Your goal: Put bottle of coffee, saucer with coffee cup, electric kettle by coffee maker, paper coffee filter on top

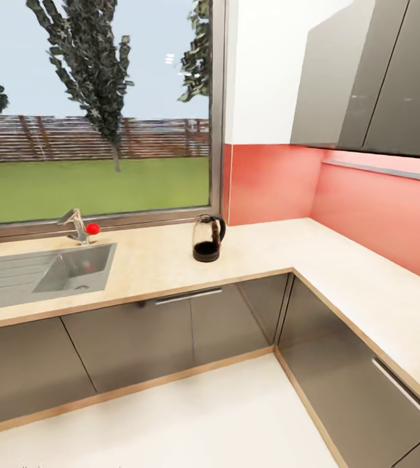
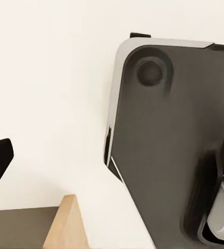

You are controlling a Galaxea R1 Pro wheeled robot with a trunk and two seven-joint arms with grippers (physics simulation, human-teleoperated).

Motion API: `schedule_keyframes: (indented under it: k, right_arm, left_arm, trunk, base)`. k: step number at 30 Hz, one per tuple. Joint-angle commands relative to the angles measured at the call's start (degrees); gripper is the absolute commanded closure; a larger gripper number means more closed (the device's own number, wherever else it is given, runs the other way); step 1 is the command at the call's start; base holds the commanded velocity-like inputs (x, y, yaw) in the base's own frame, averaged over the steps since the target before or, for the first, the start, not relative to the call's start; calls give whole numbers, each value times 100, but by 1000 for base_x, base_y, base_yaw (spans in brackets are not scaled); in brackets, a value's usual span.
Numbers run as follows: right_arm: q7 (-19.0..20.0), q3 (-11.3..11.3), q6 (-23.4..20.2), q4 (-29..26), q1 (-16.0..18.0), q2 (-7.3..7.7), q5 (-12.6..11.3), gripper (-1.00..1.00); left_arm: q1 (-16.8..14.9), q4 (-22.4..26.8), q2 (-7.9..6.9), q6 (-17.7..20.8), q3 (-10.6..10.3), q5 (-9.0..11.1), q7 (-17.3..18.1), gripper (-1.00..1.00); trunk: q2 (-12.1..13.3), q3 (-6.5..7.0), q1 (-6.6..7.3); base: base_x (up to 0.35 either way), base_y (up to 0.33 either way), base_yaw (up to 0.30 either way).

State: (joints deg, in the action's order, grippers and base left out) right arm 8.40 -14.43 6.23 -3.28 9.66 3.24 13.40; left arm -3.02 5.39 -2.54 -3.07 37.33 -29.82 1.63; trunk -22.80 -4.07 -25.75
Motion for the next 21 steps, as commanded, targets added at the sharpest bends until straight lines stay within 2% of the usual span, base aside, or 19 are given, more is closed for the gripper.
schedule_keyframes:
  k: [1, 8, 21]
  right_arm:
    - [21, -50, 19, 3, 3, 1, 49, -100]
    - [21, -51, 19, 3, 1, 1, 49, -100]
    - [21, -51, 19, 3, 2, 1, 50, -100]
  left_arm:
    - [-6, -4, 2, -21, 51, -50, 15, -100]
    - [-6, -11, 16, -299, 54, -50, 13, -100]
    - [-6, -12, 20, -351, 47, -50, 13, -100]
  trunk:
    - [-12, -6, -3]
    - [-12, 36, -3]
    - [-12, 114, -3]
  base:
    - [0, 0, 218]
    - [0, 0, 218]
    - [0, 0, 218]
